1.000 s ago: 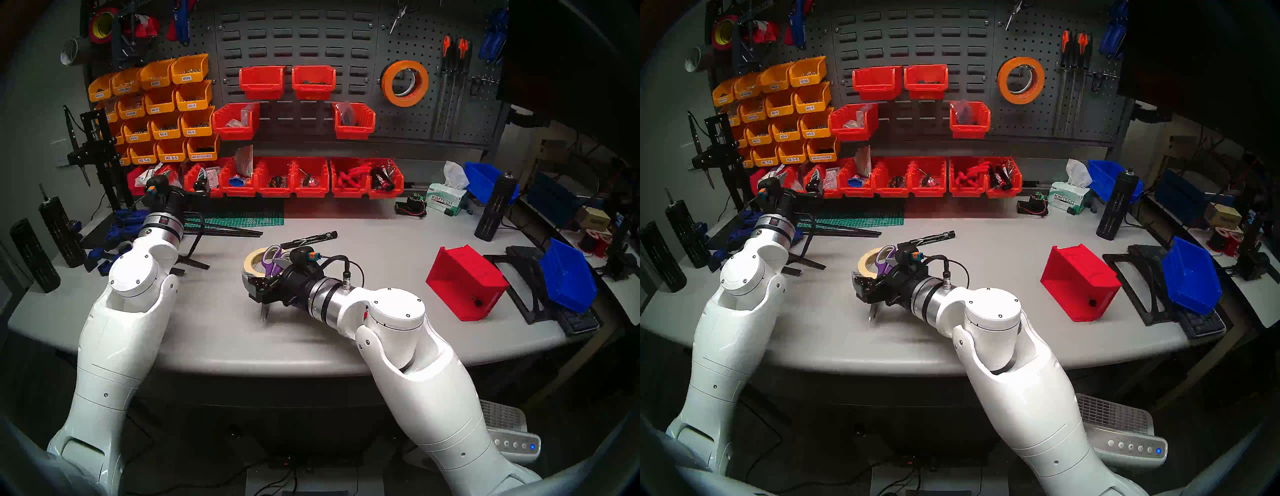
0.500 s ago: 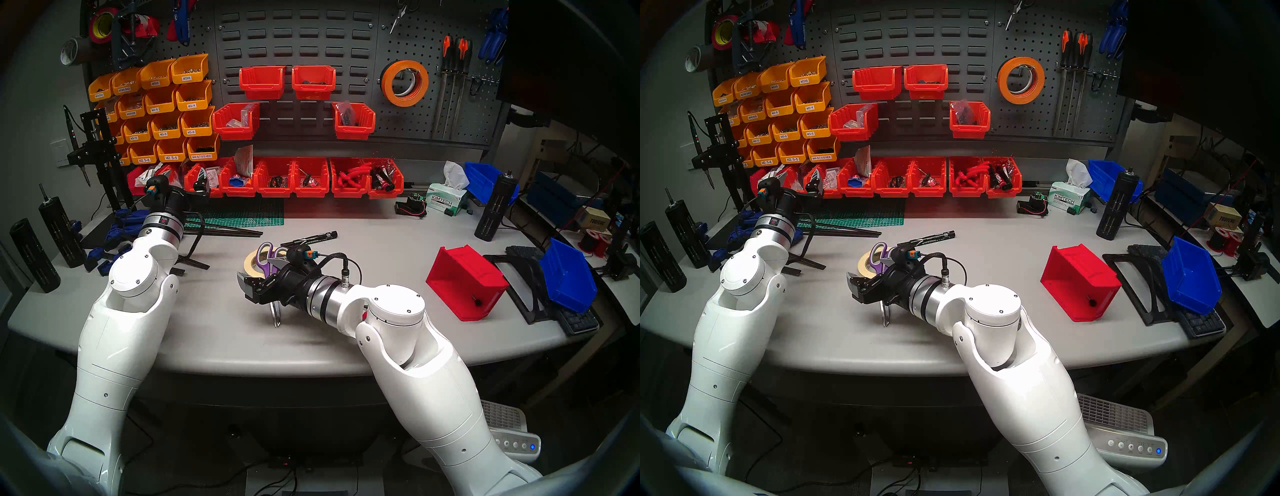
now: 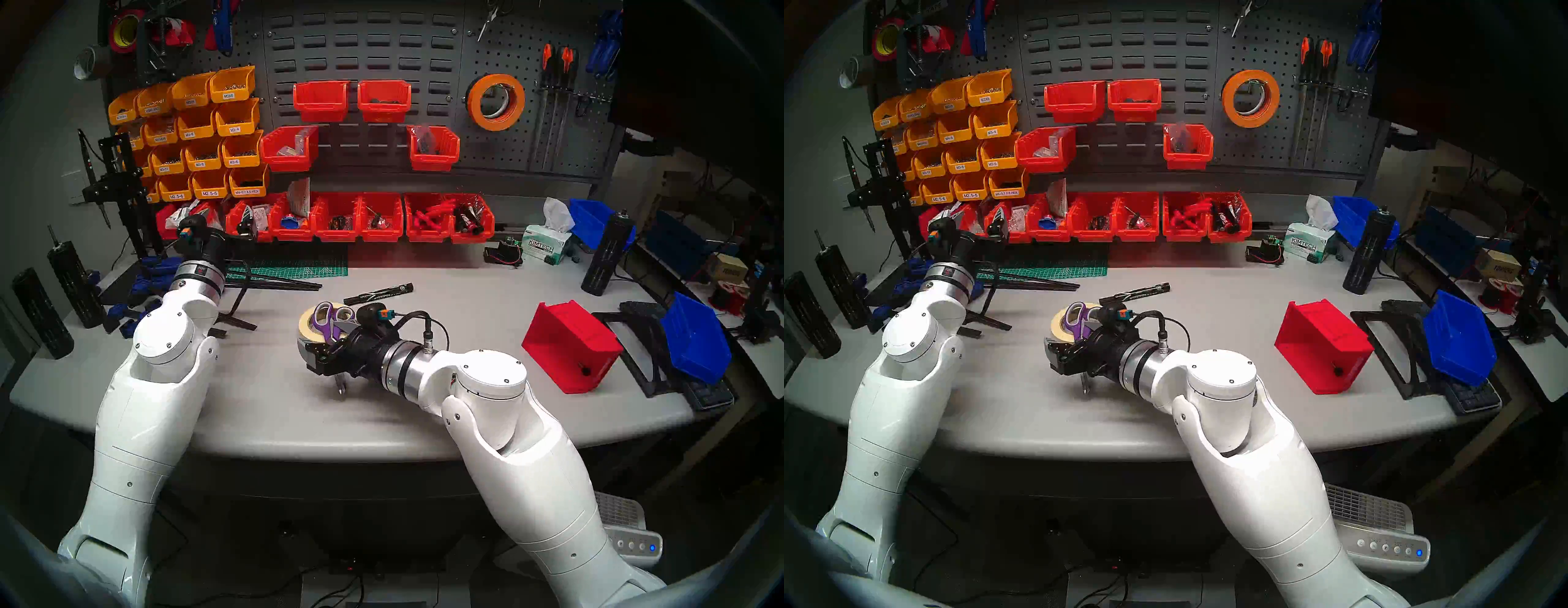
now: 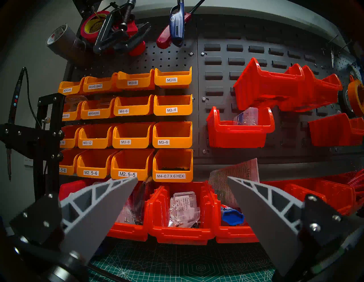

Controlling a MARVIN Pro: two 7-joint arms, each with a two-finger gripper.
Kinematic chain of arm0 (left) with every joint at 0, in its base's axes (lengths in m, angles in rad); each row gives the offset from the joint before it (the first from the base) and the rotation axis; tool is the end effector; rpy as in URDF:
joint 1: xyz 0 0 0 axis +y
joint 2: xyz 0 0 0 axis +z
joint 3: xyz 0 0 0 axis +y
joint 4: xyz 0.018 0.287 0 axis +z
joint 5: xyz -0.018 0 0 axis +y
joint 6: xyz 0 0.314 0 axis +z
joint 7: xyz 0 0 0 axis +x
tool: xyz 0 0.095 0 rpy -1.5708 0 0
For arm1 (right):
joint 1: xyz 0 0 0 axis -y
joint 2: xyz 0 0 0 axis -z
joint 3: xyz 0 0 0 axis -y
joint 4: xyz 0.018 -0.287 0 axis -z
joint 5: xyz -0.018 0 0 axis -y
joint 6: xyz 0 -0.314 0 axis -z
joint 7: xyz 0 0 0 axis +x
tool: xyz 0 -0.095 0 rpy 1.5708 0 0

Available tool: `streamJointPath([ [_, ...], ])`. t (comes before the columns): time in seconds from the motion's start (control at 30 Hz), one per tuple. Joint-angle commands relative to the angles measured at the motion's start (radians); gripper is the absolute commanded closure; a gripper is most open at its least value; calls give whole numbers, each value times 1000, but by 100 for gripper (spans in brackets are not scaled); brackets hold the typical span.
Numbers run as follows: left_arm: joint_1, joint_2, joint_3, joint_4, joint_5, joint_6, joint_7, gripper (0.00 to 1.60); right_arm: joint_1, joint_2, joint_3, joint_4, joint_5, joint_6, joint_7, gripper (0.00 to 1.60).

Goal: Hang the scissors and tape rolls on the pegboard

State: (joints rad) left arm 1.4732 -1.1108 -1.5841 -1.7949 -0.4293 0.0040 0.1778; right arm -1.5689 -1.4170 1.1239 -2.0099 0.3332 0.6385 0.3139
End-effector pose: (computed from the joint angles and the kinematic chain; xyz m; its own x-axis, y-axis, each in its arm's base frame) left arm 0.4371 0.1167 -0.1471 -0.2981 -0.0234 0.9543 0.0934 -0.9956 0.0048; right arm 0.3353 0.1813 -0.2059 0.3073 0.0026 0.9516 0.7512 -0.6146 -0.2409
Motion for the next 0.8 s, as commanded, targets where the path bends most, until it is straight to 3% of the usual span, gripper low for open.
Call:
streamJointPath([
  [0.0, -29, 1, -13, -30, -2, -12, 2, 0, -29, 16, 5, -60, -1, 3, -5, 0],
  [0.77, -29, 1, -13, -30, -2, -12, 2, 0, -38, 42, 4, -87, 7, -1, 5, 0],
])
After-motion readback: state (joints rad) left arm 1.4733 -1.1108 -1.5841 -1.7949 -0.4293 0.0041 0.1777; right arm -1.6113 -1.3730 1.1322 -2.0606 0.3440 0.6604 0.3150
